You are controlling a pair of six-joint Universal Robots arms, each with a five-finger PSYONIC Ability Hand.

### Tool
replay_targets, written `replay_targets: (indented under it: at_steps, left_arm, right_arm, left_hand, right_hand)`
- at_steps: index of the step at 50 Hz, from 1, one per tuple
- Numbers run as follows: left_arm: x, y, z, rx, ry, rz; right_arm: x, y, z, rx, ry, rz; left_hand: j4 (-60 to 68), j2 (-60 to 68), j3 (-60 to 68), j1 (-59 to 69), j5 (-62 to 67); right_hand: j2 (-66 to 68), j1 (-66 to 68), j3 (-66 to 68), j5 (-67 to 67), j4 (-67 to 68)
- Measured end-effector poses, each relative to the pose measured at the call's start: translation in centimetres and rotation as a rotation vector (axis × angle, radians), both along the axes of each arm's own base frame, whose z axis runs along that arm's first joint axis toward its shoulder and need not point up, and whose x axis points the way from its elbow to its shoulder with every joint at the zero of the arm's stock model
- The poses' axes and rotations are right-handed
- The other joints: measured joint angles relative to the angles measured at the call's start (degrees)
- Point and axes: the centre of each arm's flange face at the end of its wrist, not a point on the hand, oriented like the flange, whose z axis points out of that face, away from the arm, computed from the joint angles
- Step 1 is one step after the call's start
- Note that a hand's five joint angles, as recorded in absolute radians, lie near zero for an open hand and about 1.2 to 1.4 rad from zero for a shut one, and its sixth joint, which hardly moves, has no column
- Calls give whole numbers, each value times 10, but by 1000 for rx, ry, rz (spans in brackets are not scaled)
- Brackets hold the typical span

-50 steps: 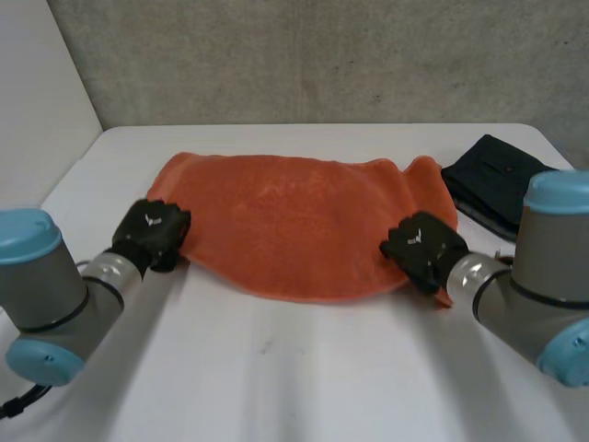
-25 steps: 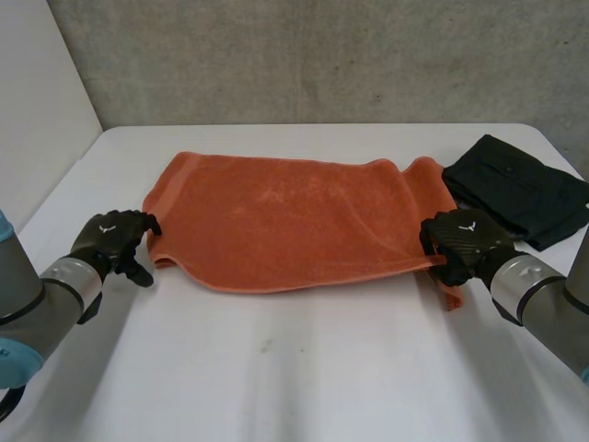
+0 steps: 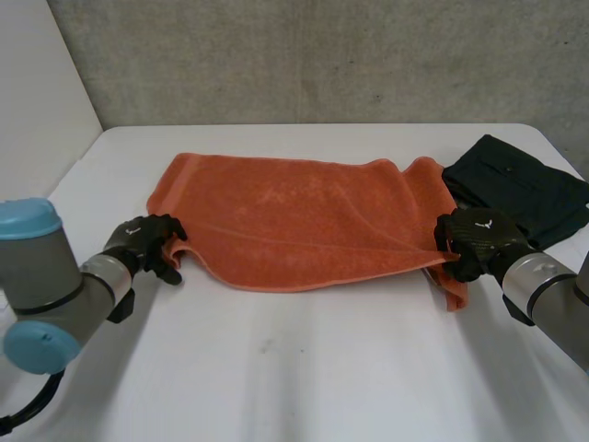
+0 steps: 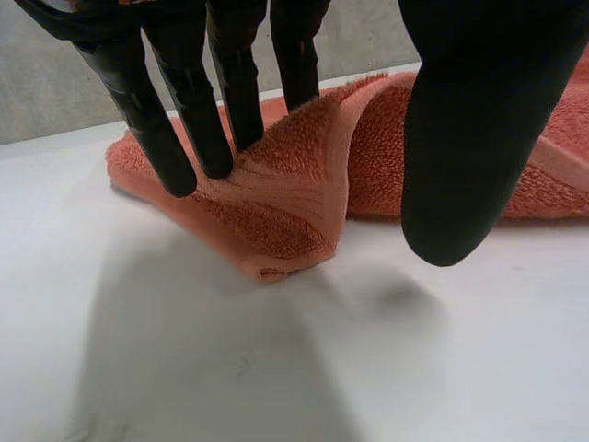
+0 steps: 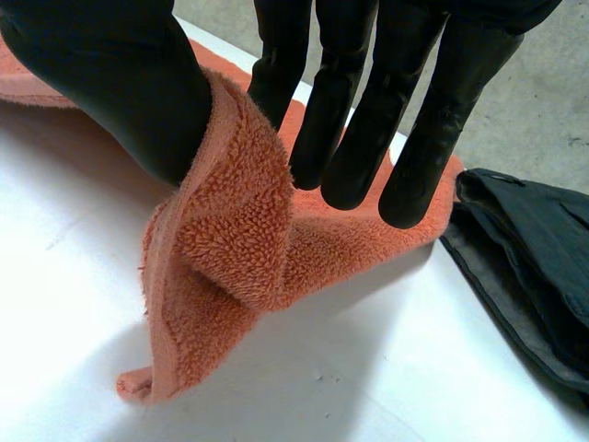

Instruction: Fold the laundry.

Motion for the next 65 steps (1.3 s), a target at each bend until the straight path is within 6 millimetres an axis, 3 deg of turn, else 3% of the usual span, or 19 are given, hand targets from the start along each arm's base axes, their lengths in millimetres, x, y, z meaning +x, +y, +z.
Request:
replay_targets:
  at_steps: [14, 33, 49, 54, 61, 62, 63, 64, 65]
  left_arm:
    - [-16, -29, -4, -103, -10, 39]
    - [-15, -59, -8, -201, -20, 96]
    - [12, -55, 14, -289, -142, 139]
    - [16, -49, 12, -301, -210, 128]
    - [21, -42, 9, -301, -269, 118]
    - [22, -41, 10, -302, -272, 118]
    - [22, -39, 12, -303, -274, 117]
    - [22, -37, 13, -304, -275, 116]
    - [22, -35, 15, -305, -275, 113]
  right_arm:
    - [0, 1, -1, 2, 4, 3]
    - [-1, 2, 0, -6, 11, 1]
    - [0, 2, 5, -22, 13, 2]
    - [0, 3, 6, -24, 12, 3]
    - [1, 3, 7, -25, 14, 6]
    - [1, 3, 8, -26, 15, 6]
    - [1, 3, 8, -25, 18, 8]
    - [1, 4, 9, -25, 21, 9]
    - [1, 4, 11, -26, 27, 10]
  left_hand:
    - [76, 77, 75, 81, 71]
    - [141, 145, 144, 148, 130]
    - [158, 165, 164, 166, 145]
    - [340, 347, 343, 350, 329]
    - [373, 376, 373, 352, 345]
    - [373, 376, 373, 352, 345]
    - [373, 376, 373, 352, 345]
    - [373, 376, 373, 352, 345]
    - [373, 376, 373, 352, 345]
  right_hand:
    - [0, 0, 0, 0, 0]
    - [0, 0, 0, 0, 0]
    - [0, 0, 0, 0, 0]
    - [0, 0, 0, 0, 0]
    - [-1, -1, -2, -1, -1]
    - [-20, -15, -14, -13, -16]
    - [-130, -105, -119, -113, -123]
    - [-130, -105, -119, -113, -123]
    - [-319, -272, -316, -306, -320]
